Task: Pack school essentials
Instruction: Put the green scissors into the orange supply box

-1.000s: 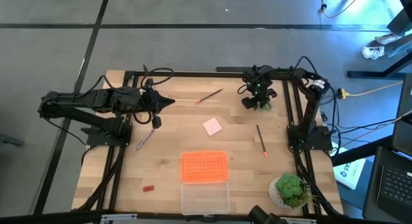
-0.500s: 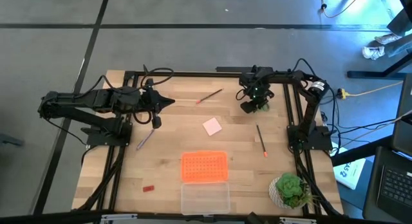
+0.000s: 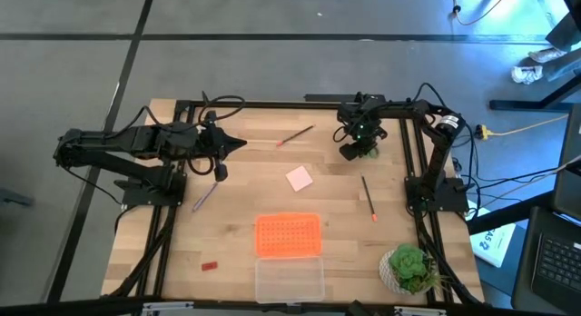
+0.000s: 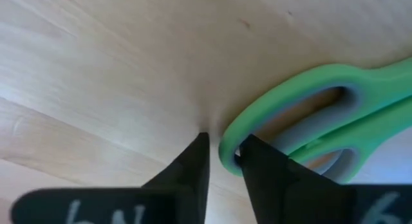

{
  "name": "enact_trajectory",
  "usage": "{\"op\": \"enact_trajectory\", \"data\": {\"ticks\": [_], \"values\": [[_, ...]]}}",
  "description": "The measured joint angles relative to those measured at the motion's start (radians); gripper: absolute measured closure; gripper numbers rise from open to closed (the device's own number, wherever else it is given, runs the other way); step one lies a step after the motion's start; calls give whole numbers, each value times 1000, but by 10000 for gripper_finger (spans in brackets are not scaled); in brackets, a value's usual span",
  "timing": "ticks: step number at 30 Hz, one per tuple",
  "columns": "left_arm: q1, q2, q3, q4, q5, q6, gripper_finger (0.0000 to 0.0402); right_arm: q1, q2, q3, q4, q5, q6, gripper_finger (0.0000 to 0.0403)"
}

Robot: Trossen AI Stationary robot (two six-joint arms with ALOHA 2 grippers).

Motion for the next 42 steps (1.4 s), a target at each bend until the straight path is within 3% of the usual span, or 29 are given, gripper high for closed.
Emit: {"op": "enact_trajectory", "data": {"ticks": [9, 26, 33, 42], "values": [[0, 0, 0, 0, 0, 0, 401, 0, 0, -1, 1, 3, 28, 362], [0, 0, 0, 0, 0, 0, 401, 78, -1, -1, 5, 55, 24, 355], [0, 0, 0, 0, 0, 0, 401, 135, 7, 43, -45, 140, 22, 355], [-1, 0, 0, 0, 0, 0, 401, 195, 10, 116, -59, 68, -6, 355]]}}
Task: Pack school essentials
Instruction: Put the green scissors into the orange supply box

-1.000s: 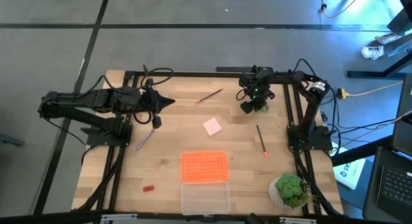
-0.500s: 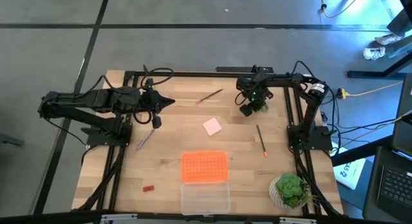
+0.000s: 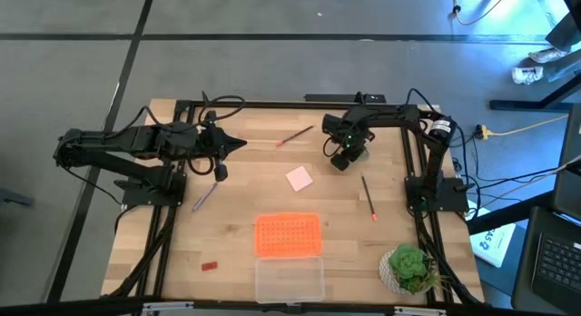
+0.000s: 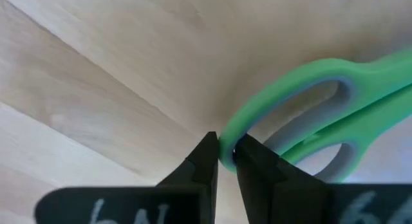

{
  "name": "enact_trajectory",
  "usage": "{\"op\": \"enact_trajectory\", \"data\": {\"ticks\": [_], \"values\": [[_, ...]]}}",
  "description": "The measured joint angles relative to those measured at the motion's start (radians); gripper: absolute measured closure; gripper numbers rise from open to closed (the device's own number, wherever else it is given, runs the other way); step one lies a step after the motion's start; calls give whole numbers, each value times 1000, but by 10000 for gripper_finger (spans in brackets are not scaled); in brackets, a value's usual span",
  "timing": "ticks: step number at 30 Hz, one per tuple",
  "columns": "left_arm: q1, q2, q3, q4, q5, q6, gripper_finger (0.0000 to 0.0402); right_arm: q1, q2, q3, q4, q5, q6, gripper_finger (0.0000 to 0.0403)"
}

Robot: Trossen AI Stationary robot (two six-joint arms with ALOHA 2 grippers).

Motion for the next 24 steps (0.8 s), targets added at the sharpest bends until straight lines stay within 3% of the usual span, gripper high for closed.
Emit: {"op": "enact_trajectory", "data": {"ticks": [13, 24], "values": [[1, 0, 0, 0, 0, 0, 401, 127, -3, 73, -16, 9, -49, 354], [1, 0, 0, -4, 0, 2, 401, 249, -5, 329, -154, 3, -141, 354]]}}
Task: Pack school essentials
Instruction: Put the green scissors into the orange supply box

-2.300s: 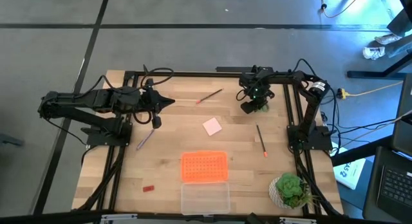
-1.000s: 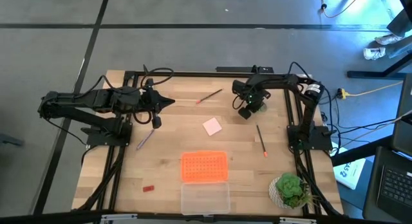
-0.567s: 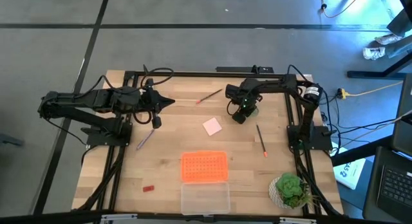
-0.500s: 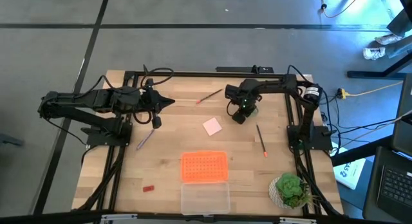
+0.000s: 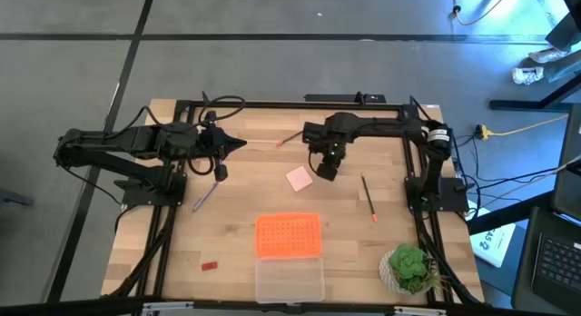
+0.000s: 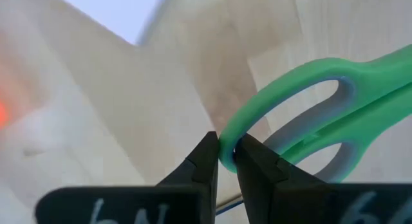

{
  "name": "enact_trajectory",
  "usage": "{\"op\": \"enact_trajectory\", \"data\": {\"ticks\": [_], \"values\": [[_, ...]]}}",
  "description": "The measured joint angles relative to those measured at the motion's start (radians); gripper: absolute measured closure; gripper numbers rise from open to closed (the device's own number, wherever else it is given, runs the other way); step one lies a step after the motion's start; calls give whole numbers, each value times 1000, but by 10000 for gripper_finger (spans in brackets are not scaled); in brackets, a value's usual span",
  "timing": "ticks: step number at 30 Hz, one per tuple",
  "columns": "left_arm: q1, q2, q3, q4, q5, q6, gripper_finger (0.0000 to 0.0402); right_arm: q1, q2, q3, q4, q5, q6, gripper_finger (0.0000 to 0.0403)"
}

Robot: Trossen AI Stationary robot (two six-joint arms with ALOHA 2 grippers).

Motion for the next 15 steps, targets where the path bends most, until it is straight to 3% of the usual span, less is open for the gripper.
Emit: {"op": "enact_trajectory", "data": {"ticks": [7, 15], "values": [[0, 0, 0, 0, 0, -1, 401, 73, -1, 140, -55, 0, -22, 354], [-1, -1, 0, 0, 0, -3, 401, 175, -2, 239, -84, -8, -175, 354]]}}
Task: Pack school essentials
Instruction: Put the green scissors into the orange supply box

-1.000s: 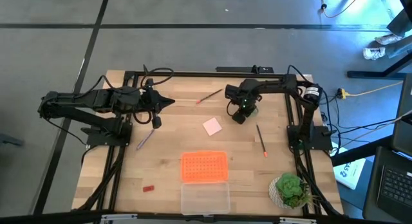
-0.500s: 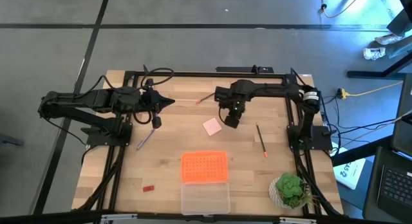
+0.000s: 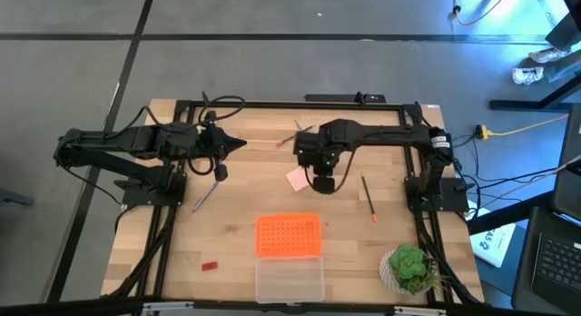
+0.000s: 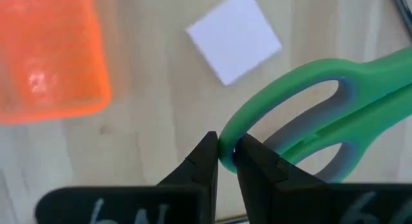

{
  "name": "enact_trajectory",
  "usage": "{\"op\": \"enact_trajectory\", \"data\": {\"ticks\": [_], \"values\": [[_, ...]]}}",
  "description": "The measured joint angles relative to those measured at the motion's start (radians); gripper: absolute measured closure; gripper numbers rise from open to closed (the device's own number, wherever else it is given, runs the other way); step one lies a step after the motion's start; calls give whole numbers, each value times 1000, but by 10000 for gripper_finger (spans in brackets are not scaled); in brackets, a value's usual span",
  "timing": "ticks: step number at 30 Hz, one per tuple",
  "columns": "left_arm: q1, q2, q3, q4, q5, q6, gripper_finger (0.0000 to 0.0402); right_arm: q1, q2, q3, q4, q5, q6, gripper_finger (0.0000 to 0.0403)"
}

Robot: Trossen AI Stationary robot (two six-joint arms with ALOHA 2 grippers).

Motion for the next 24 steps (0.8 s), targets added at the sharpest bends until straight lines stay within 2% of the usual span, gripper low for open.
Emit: {"op": "enact_trajectory", "data": {"ticks": [9, 11, 24], "values": [[-21, -10, 0, -31, -6, -27, 401, 114, -1, 85, -62, 0, -177, 364], [-29, -11, 0, -31, -4, -26, 401, 135, -1, 85, -62, 0, -176, 365], [-50, -36, 0, -40, -9, -26, 401, 249, -1, 85, -2, -31, 75, 363]]}}
